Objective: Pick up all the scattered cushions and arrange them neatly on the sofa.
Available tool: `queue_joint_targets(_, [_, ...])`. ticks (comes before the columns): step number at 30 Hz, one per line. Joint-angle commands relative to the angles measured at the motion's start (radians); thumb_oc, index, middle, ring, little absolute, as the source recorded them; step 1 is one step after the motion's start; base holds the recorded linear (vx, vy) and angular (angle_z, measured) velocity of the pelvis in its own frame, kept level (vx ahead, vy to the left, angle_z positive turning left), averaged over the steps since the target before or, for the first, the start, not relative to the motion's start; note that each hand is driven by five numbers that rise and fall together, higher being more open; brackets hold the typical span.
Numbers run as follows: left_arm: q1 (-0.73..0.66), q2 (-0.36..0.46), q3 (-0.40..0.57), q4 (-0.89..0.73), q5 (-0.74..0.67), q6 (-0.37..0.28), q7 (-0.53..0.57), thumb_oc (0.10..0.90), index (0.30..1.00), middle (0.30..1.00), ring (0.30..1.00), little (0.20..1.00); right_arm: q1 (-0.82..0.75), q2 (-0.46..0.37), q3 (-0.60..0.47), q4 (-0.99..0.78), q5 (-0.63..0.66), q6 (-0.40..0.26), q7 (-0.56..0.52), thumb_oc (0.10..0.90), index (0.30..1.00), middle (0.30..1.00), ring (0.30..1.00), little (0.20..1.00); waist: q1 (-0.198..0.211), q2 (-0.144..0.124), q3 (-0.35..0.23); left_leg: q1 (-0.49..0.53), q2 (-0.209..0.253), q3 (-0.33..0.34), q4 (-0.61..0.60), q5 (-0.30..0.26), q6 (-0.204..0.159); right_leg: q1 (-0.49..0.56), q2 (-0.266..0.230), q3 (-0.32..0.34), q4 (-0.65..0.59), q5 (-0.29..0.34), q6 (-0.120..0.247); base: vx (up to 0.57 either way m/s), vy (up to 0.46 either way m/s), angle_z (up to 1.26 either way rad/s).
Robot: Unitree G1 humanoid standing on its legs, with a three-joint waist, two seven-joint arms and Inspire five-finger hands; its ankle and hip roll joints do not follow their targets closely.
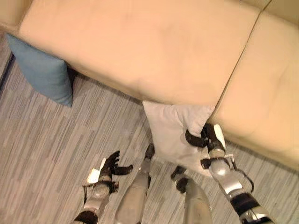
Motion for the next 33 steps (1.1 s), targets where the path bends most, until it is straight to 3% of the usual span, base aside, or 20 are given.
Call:
queue_joint_targets(1, [0.044, 0.032, 0.005, -0.028, 0.035, -0.028, -0.029, 0.8, 0.9, 0.9, 0.9, 0.9, -0.052, -0.056, -0.107, -0.155, -0.034, -0.176, -0.005, 0.4, 0.3, 0.3, 0.3, 0.3, 0.005, -0.015, -0.106, 0.07, -0.005, -0.002, -0.016, -0.093, -0.042, 0.171, -0.019, 0.007, -0.189, 0.077, 0.109, 0.0, 0.0, 0.0])
queue_joint_targets(10, [0.077, 0.05, 0.053, -0.193, 0.034, -0.04, -0.018, 0.8, 0.9, 0.9, 0.9, 0.9, 0.021, -0.092, -0.18, -0.305, -0.056, -0.197, 0.046, 0.4, 0.3, 0.3, 0.3, 0.3, -0.013, -0.051, -0.244, 0.231, 0.04, 0.024, -0.123, -0.082, -0.066, 0.345, 0.048, -0.009, -0.324, 0.077, 0.114, 0.05, -0.025, -0.07])
queue_joint_targets(12, [0.065, 0.048, 0.059, -0.227, 0.027, -0.044, -0.008, 0.8, 0.9, 0.9, 0.9, 0.9, 0.01, -0.096, -0.183, -0.319, -0.056, -0.196, 0.052, 0.4, 0.3, 0.3, 0.3, 0.3, -0.019, -0.059, -0.272, 0.261, 0.047, 0.038, -0.132, -0.091, -0.068, 0.372, 0.059, -0.001, -0.345, 0.08, 0.116, 0.04, -0.002, -0.17])
queue_joint_targets(13, [0.048, 0.053, 0.065, -0.287, 0.017, -0.055, 0.011, 0.8, 0.9, 0.9, 0.9, 0.9, -0.023, -0.102, -0.174, -0.344, -0.05, -0.198, 0.058, 0.4, 0.3, 0.3, 0.3, 0.3, -0.03, -0.068, -0.315, 0.293, 0.053, 0.068, -0.133, -0.107, -0.07, 0.401, 0.07, 0.021, -0.373, 0.085, 0.118, 0.03, 0.02, -0.11])
queue_joint_targets(17, [0.011, 0.067, 0.07, -0.351, 0.017, -0.065, 0.034, 0.8, 0.9, 0.9, 0.9, 0.9, -0.094, -0.121, -0.161, -0.382, -0.033, -0.198, 0.064, 0.4, 0.3, 0.3, 0.3, 0.3, -0.044, -0.083, -0.362, 0.329, 0.057, 0.098, -0.133, -0.122, -0.069, 0.431, 0.076, 0.048, -0.402, 0.1, 0.122, 0.04, 0.018, -0.37])
queue_joint_targets(33, [-0.06, 0.066, 0.07, -0.427, -0.01, -0.074, 0.092, 0.8, 0.9, 0.9, 0.9, 0.9, -0.386, -0.167, -0.133, -0.456, 0.053, -0.221, 0.023, 0.4, 0.3, 0.3, 0.3, 0.3, -0.045, -0.126, -0.423, 0.443, 0.083, 0.183, -0.133, -0.172, -0.063, 0.491, 0.088, 0.121, -0.422, 0.118, 0.13, 0.02, 0.014, -0.23])
